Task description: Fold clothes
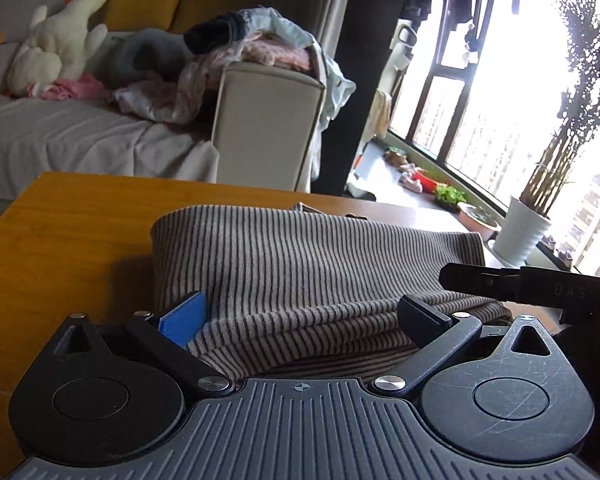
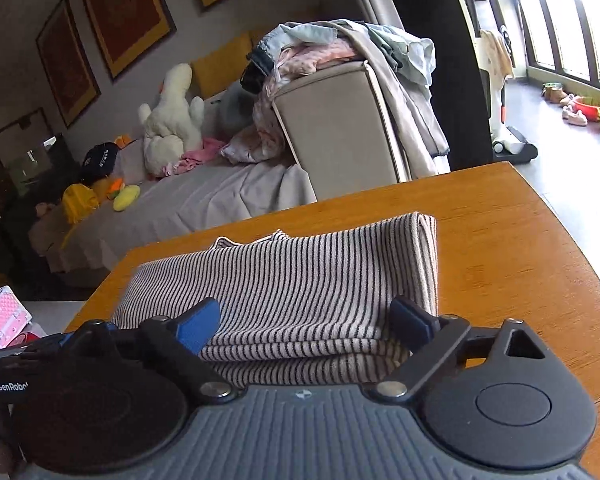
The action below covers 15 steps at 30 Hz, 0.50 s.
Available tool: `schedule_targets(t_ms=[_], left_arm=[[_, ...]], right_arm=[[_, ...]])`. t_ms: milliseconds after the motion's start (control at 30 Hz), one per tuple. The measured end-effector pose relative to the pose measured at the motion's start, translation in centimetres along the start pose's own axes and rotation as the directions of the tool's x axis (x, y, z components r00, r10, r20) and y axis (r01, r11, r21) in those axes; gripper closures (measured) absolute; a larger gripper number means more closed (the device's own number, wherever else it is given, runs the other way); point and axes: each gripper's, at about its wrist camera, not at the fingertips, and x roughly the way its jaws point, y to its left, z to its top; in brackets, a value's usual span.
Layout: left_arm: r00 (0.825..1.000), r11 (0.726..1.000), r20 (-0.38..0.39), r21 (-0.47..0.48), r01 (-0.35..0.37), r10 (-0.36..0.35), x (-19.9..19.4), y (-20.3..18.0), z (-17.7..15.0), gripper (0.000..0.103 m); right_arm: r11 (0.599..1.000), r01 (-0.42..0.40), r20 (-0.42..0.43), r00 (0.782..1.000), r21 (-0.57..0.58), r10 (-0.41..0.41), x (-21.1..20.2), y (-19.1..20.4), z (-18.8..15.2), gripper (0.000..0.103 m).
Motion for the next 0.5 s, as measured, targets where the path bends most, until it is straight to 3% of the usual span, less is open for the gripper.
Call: schedule_targets(t_ms=[100, 233, 400, 500], left_arm=[[1.000, 1.000, -0.011, -0.012, 0.004, -0.004, 0.7, 0.4, 0.3, 0.000], [1.000, 1.000, -0.004, -0.007, 0.005, -0.005, 0.8, 0.6, 0.5, 0.000], [0.995, 0.998, 0.089, 0.047, 0.034, -0.038, -1.2, -0.4, 0.1, 0.000], [0.996, 0.998, 0.067, 0.034, 0.057, -0.059, -0.8, -0.2, -0.2, 0.000]], right_arm=[[1.000, -0.020, -0.005, 1.000, -0.013, 0.020, 0.1, 0.1, -0.1, 0.000], [1.000, -0.018, -0.007, 1.000, -0.019, 0.018, 0.1, 0.3, -0.1, 0.000], [0.999, -0.044, 0.003, 0.999, 0.017, 0.043, 0.0, -0.3, -0.1, 0.000], [0.999, -0.037, -0.006, 0.999, 0.003, 0.037, 0.1, -0.1, -0.1, 0.000]])
